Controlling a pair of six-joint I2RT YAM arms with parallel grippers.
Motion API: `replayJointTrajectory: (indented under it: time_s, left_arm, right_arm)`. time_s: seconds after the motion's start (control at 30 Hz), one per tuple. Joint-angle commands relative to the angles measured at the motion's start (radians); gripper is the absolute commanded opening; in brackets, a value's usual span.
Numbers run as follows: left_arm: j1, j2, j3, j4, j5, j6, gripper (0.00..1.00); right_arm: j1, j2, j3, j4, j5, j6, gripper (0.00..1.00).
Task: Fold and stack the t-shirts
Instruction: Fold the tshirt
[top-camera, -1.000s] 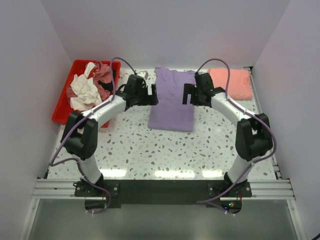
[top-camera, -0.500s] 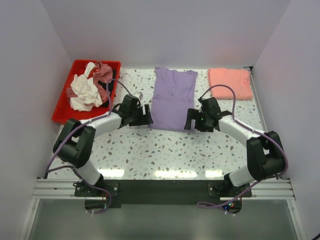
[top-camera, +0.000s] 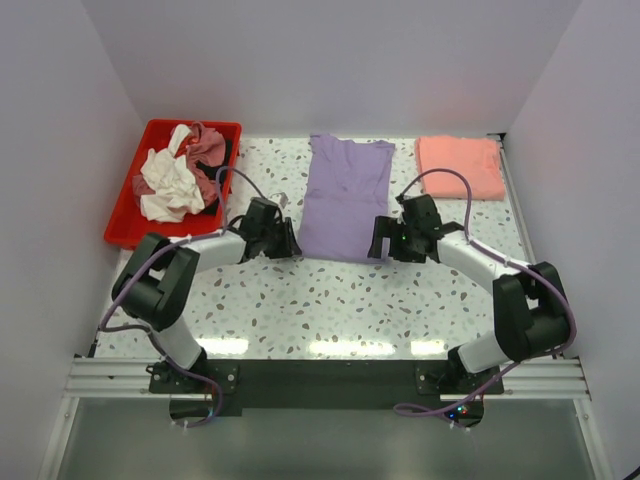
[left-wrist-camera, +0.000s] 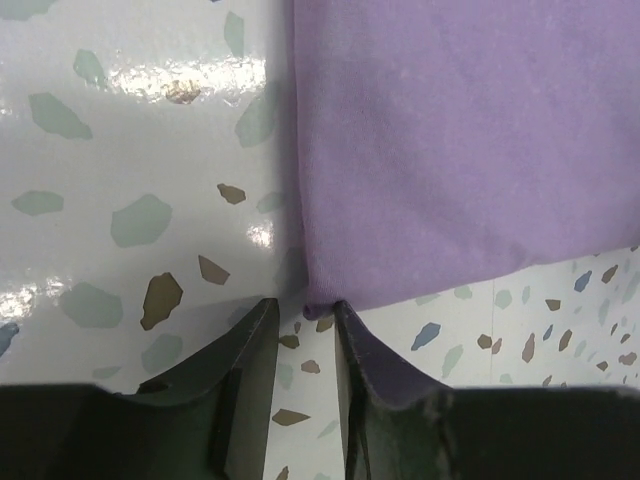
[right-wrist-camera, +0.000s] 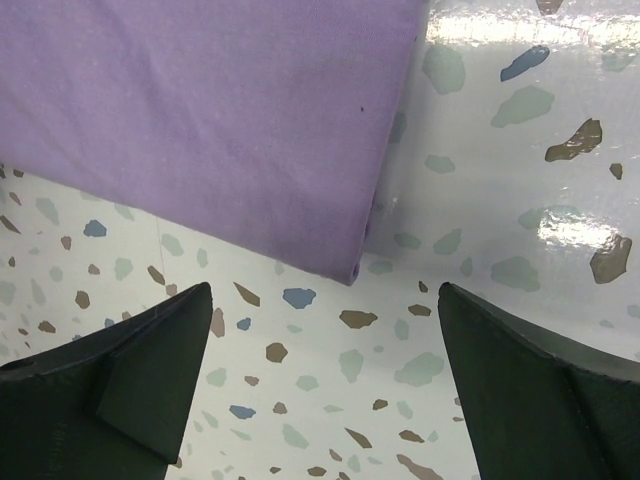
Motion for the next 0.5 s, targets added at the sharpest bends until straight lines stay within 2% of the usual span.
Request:
replayJointTrajectory:
  time_s: [0.0,0.27,0.3,0.37,0.47]
  left_arm:
    - [-0.003,0.054,0.047,0.025,-0.038,0.006,0.31]
    - [-0.003,0.108,0.075,0.053,0.008,0.014,0.2]
    - [-0.003,0.112,0.083,0.056,0.017,0.017,0.11]
    - [-0.003,0.112,0.084,0.063,0.036,0.017,0.0]
    - [-0.003,0.093,0.063,0.08,0.034,0.02,0.0]
  right_arm:
    - [-0.003,-0.001,-0.013,0.033,-0.024,0.002,0.98]
    - [-0.003,0.019,-0.034,0.044,-0.03,0.009,0.97]
    - [-0.003,0.025,-0.031,0.044,-0.033,0.009,0.97]
    - [-0.003,0.039,-0.029,0.047,-0.039,0.01,0.96]
    - [-0.004,0.062,-0.026,0.065,-0.051,0.015,0.92]
